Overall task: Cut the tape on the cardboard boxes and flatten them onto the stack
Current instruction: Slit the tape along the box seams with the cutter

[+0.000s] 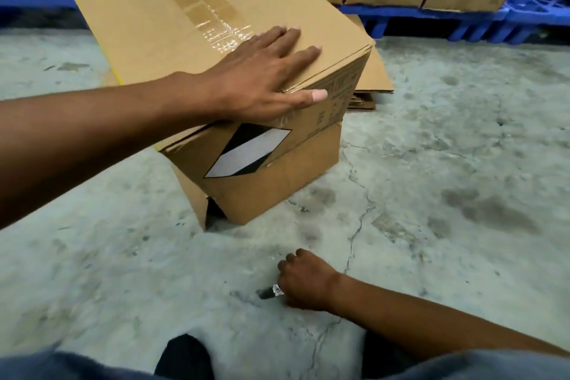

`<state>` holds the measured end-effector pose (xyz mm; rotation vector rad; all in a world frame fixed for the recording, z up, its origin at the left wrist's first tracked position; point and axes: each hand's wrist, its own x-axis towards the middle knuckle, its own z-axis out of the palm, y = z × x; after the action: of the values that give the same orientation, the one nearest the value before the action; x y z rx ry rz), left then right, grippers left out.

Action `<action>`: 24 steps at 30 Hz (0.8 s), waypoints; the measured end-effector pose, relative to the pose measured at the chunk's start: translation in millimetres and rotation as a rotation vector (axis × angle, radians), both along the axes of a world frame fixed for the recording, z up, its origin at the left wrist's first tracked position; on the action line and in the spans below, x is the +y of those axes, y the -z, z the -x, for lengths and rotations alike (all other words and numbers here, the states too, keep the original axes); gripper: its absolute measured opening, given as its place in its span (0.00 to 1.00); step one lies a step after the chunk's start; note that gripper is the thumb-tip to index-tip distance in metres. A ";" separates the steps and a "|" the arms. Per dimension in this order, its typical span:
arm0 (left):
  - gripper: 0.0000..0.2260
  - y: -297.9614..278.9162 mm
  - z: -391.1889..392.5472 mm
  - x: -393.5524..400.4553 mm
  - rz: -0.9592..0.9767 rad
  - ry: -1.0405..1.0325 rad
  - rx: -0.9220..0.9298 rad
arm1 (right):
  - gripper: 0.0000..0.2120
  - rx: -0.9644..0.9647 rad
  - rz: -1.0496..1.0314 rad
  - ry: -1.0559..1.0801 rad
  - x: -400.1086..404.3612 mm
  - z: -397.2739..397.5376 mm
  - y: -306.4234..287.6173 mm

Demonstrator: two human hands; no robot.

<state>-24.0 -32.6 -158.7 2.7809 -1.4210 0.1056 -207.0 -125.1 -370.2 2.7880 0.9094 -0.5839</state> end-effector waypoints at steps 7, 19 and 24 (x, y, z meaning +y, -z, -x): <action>0.35 -12.7 -25.5 33.6 0.159 -0.120 -0.014 | 0.13 -0.110 -0.783 1.144 -59.6 -81.4 -74.4; 0.41 14.3 -66.6 117.1 1.039 -1.123 0.471 | 0.31 -0.261 -1.731 1.400 -72.5 -156.2 -182.6; 0.37 23.5 -39.7 96.2 1.477 -1.121 0.637 | 0.14 -0.427 -1.634 1.168 -77.5 -163.6 -242.6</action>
<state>15.6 63.5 -182.2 1.6133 0.4352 0.1511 -43.3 -202.6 -127.5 4.1795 -1.0296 1.3682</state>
